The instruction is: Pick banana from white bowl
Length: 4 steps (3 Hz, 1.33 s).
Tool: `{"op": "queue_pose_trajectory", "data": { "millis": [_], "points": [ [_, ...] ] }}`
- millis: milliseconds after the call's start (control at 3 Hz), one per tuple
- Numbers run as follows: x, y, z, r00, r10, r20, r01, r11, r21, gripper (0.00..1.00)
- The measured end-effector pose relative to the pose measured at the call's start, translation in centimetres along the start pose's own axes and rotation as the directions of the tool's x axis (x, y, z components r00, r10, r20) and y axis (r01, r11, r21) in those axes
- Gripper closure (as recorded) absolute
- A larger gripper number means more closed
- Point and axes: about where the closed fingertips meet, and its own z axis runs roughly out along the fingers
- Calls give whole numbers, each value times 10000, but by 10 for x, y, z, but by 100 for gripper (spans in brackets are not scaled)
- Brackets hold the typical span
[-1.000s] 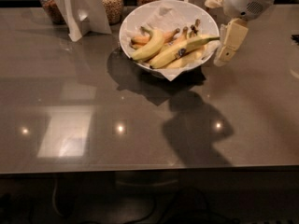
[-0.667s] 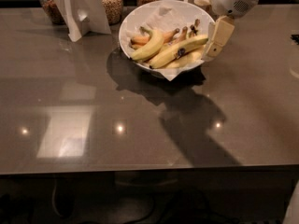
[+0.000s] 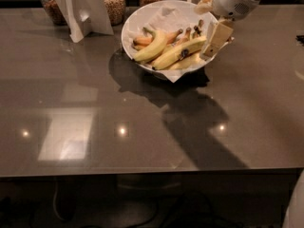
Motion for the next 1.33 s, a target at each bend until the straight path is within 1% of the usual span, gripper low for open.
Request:
{"op": "queue_pose_trajectory", "data": {
  "millis": [333,667,1000,1333],
  "points": [
    [1,-5,14,10000,-59,62,60,9999,-142,42],
    [2,-8,25,9999,-86,95,89,9994,-321,52],
    [3,-10,34,9999,-91,135,97,9988,-484,46],
    [4,-12,40,9998,-102,155,111,9980,-614,44]
  ]
}}
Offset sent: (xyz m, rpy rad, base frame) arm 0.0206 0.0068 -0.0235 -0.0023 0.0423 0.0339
